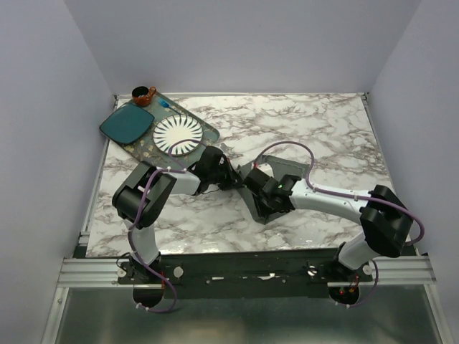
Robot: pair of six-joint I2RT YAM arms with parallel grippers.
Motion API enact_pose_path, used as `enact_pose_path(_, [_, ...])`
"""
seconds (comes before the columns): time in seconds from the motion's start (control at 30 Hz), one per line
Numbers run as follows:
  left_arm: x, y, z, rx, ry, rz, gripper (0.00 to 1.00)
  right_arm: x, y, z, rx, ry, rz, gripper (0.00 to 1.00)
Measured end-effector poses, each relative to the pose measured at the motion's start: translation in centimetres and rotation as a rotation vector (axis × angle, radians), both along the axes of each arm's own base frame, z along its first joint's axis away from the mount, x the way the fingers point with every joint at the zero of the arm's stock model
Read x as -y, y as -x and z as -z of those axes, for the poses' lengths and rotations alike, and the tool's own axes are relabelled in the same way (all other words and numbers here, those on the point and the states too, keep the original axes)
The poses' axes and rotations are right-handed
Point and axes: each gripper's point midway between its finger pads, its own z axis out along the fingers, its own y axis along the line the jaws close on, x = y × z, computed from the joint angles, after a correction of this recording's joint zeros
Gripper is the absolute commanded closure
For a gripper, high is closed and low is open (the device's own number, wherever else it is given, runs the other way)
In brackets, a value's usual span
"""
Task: Fold the napkin, place the utensils inside, and roll it up
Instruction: Roll the napkin with the utensil
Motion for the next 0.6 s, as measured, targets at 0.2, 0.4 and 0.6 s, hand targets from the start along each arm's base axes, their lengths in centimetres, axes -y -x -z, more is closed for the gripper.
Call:
enact_pose_path(0.2, [0.0,0.0,0.0,-0.001,0.001,0.0,1.0,-3.1,-2.9,-5.8,0.106,-0.069,-0.068,0.55])
enact_pose_path(0.4, [0.0,0.0,0.0,-0.004,0.005,0.001,1.0,-5.0,-4.4,-6.1,0.151,-0.089,-0.138,0.77])
enact_pose_path(0.6, [0.0,0.0,0.0,-0.009,0.011,0.001,1.0,-7.1,-5.5,-2.9,0.131,-0.074,-0.189,0.77])
